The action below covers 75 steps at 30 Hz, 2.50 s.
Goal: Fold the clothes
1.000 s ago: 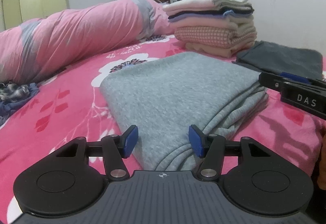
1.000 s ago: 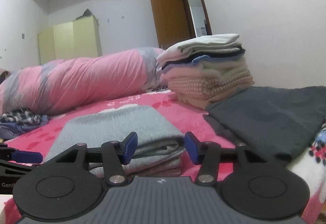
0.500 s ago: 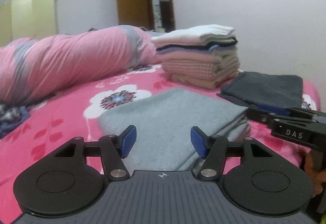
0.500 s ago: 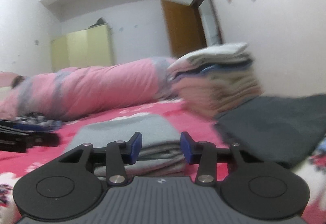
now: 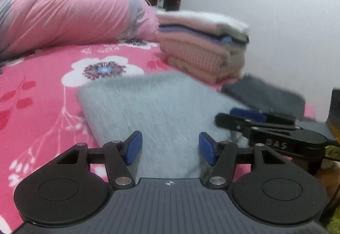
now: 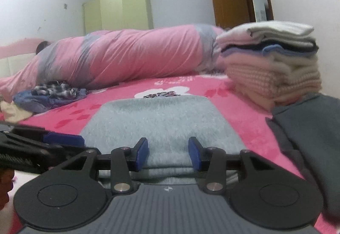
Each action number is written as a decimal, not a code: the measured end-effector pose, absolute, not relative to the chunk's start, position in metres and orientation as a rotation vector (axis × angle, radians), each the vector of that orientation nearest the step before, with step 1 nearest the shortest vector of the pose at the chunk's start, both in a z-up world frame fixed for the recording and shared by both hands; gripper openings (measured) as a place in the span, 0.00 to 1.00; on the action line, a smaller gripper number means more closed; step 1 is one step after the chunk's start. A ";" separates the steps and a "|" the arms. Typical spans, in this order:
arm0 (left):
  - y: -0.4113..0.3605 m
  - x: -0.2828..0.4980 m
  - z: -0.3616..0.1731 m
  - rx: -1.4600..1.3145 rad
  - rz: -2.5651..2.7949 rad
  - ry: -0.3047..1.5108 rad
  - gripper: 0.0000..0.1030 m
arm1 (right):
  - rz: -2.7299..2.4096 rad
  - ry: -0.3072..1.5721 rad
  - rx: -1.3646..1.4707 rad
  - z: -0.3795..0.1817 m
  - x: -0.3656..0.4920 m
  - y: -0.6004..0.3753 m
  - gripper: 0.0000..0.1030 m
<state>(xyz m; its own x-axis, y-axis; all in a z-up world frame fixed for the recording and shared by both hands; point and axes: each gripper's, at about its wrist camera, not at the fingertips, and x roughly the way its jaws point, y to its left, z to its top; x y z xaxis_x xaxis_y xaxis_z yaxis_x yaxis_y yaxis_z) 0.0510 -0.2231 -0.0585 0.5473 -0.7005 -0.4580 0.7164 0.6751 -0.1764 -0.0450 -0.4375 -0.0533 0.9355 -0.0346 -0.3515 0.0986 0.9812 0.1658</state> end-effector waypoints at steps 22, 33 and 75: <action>-0.254 0.116 -0.073 0.186 -0.701 0.447 0.60 | 0.006 0.422 -0.099 -0.019 0.067 -0.439 0.41; -0.257 0.128 -0.094 0.207 -0.645 0.474 0.61 | 0.054 0.543 -0.038 -0.012 0.107 -0.454 0.40; -0.266 0.017 -0.077 0.378 -0.601 0.446 0.63 | -0.144 0.439 -0.102 -0.068 -0.037 -0.406 0.48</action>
